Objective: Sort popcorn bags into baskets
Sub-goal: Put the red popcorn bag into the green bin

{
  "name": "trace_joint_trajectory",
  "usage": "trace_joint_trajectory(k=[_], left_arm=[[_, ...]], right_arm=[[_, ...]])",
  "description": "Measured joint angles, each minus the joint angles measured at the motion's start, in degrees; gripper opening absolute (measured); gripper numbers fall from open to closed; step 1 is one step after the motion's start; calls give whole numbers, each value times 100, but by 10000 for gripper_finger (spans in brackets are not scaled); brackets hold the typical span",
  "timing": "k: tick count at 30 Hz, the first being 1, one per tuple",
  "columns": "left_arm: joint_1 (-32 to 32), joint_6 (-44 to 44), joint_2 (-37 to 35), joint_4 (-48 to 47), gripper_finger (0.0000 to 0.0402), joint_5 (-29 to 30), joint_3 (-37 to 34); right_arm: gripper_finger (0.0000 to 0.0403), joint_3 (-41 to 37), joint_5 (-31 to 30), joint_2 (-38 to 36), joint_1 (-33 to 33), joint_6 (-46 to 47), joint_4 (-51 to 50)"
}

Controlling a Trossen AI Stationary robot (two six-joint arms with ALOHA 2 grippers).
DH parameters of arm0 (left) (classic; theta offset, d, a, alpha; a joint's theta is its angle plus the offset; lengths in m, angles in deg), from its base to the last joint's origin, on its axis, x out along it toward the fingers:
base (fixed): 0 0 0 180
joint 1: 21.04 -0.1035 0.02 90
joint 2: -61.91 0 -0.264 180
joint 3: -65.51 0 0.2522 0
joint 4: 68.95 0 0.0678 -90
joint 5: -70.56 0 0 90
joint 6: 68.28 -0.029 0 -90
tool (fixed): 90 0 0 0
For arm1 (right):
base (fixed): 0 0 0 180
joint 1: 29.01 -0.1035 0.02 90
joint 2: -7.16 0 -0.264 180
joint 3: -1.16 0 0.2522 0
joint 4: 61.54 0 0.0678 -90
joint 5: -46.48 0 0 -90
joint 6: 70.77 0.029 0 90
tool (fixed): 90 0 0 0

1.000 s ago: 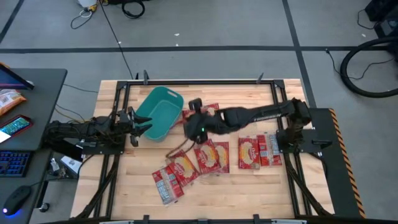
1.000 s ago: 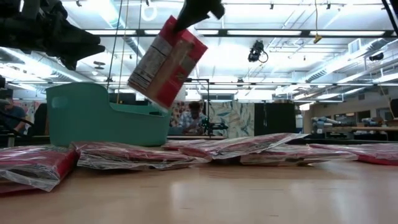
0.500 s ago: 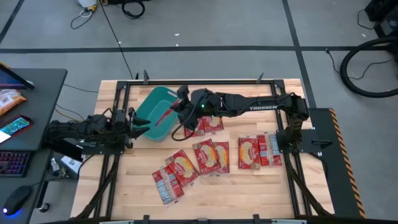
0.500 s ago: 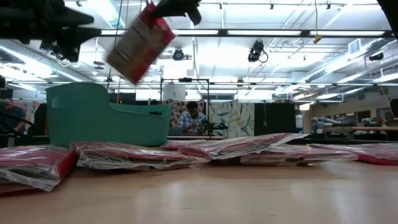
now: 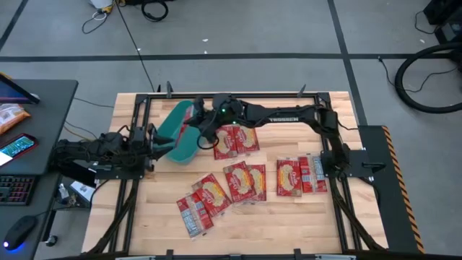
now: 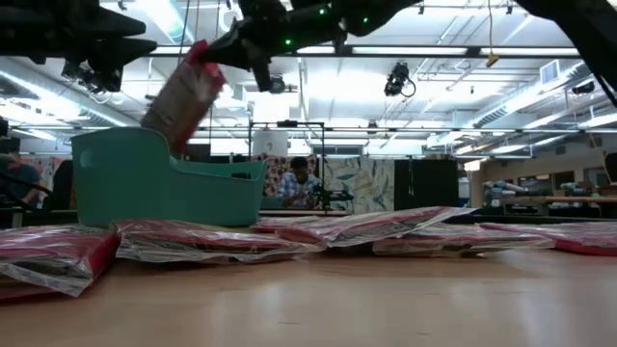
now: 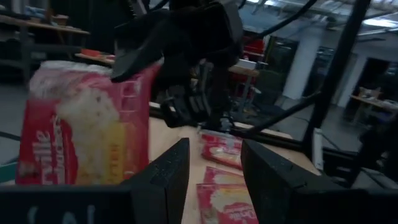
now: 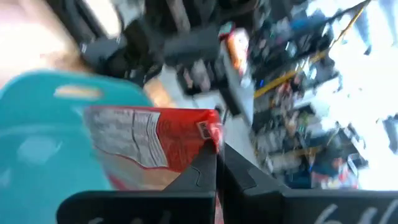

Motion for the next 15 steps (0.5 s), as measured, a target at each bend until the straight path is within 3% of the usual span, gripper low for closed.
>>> trace_joint_trajectory(k=[6, 15], left_arm=[[0, -125, -2, 4, 151, 349, 0], [-2, -170, 0, 1, 151, 369, 0]], right_arm=[[4, 85, 723, 578, 170, 506, 374], [10, 85, 650, 1088, 300, 576, 509]])
